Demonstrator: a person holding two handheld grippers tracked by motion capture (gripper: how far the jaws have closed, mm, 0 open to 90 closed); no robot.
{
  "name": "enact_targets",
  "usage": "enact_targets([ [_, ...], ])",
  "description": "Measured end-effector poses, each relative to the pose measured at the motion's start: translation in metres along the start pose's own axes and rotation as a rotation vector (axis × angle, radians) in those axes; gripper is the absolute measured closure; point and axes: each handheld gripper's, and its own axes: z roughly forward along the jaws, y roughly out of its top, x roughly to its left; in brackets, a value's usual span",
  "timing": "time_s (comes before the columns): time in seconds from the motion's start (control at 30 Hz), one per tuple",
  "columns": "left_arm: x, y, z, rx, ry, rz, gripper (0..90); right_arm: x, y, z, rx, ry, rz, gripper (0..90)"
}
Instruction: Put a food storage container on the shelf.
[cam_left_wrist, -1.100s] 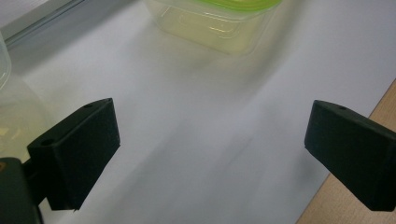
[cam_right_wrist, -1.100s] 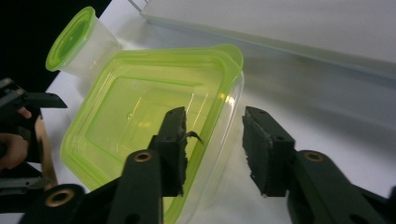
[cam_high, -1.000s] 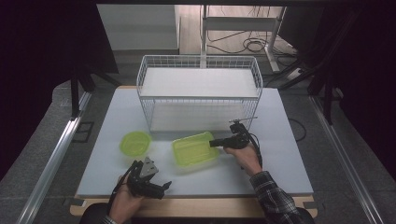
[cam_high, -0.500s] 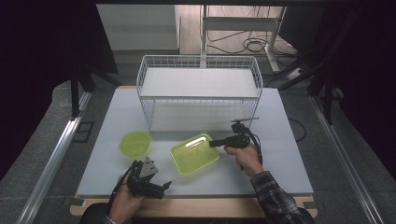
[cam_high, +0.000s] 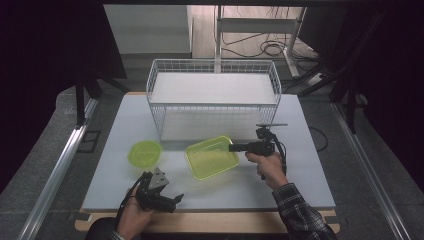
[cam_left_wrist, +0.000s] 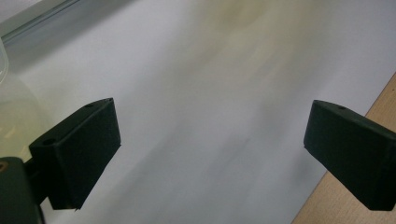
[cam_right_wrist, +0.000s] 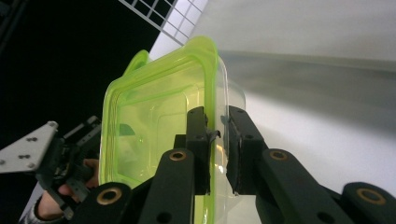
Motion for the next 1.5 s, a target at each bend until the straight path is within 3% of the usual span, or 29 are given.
enact_targets([
  [0.47,-0.001,0.000,0.001,0.015,-0.004,0.003,3.6,0.020,0.012,-0.017,-0.059,0.013,-0.028,80.1],
  [0.9,-0.002,-0.001,0.005,0.036,-0.009,0.010,2.5,0.039,0.028,-0.033,-0.107,0.054,-0.033,80.1],
  [1.5,-0.001,-0.001,0.008,0.058,-0.006,0.013,1.4,0.068,0.059,-0.049,-0.154,0.052,-0.053,80.1],
])
